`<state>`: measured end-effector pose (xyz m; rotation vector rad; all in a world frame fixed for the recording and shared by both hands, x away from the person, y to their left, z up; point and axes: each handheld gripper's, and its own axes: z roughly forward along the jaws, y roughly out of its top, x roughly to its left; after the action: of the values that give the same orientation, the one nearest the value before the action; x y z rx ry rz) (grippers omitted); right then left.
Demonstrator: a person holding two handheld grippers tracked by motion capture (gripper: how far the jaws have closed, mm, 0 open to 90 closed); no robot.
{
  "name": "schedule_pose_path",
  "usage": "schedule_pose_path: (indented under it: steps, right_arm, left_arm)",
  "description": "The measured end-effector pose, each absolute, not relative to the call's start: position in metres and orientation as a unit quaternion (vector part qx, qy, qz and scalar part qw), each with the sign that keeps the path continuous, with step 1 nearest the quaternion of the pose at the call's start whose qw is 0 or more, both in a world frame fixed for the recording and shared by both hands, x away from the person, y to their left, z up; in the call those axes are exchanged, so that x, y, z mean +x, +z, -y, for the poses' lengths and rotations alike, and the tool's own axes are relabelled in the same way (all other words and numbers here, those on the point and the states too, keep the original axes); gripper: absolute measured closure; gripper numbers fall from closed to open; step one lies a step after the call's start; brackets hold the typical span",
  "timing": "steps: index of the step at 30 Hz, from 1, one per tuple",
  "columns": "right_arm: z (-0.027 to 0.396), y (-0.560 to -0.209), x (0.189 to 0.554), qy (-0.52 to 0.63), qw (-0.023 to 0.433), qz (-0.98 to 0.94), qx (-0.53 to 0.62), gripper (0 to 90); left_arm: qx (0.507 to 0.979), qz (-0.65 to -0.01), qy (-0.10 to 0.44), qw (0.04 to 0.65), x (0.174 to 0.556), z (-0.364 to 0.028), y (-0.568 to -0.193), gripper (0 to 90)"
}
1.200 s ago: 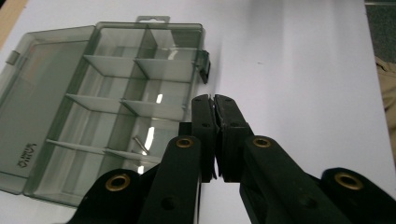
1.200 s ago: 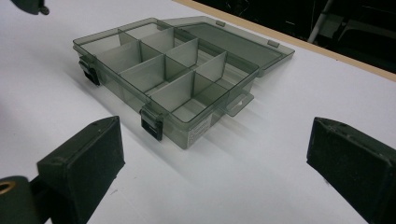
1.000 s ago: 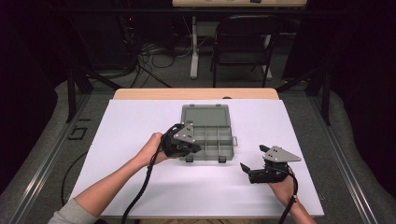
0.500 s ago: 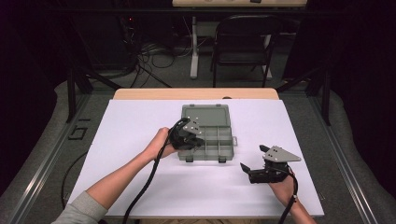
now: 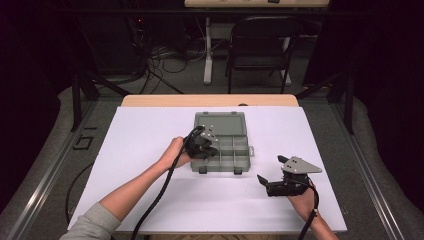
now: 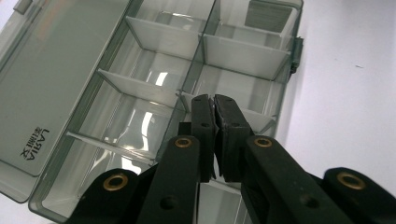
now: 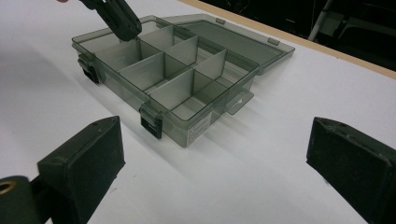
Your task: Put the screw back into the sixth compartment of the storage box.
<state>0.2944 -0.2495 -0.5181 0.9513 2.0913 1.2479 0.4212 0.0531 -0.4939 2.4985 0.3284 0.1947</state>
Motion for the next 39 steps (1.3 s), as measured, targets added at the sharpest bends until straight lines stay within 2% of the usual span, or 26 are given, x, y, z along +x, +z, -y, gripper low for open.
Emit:
schedule_pose_path:
  steps: [3,9,10,16,20,39]
  right_arm:
    - [0.250,-0.518,0.294,0.461,0.261,-0.772,0.352,3.1]
    - [0.250,-0.518,0.294,0.460,0.261,-0.772,0.352,3.1]
    - [0.250,-0.518,0.295,0.461,0.262,-0.772,0.351,3.2]
    - [0.250,-0.518,0.295,0.463,0.260,-0.770,0.353,3.1]
    - [0.250,-0.518,0.295,0.463,0.260,-0.770,0.354,3.0]
    - [0.251,-0.517,0.296,0.465,0.255,-0.767,0.360,2.8]
  left_arm:
    - [0.943,-0.127,0.070,0.299,0.423,-0.053,-0.496,86.2]
    - [0.941,-0.135,0.063,0.305,0.423,-0.056,-0.496,68.8]
    - [0.940,-0.139,0.066,0.304,0.423,-0.057,-0.495,61.3]
    - [0.936,-0.149,0.071,0.311,0.419,-0.065,-0.493,30.5]
    - [0.933,-0.153,0.077,0.316,0.416,-0.072,-0.490,18.3]
    - [0.911,-0.177,0.106,0.357,0.400,-0.103,-0.484,5.8]
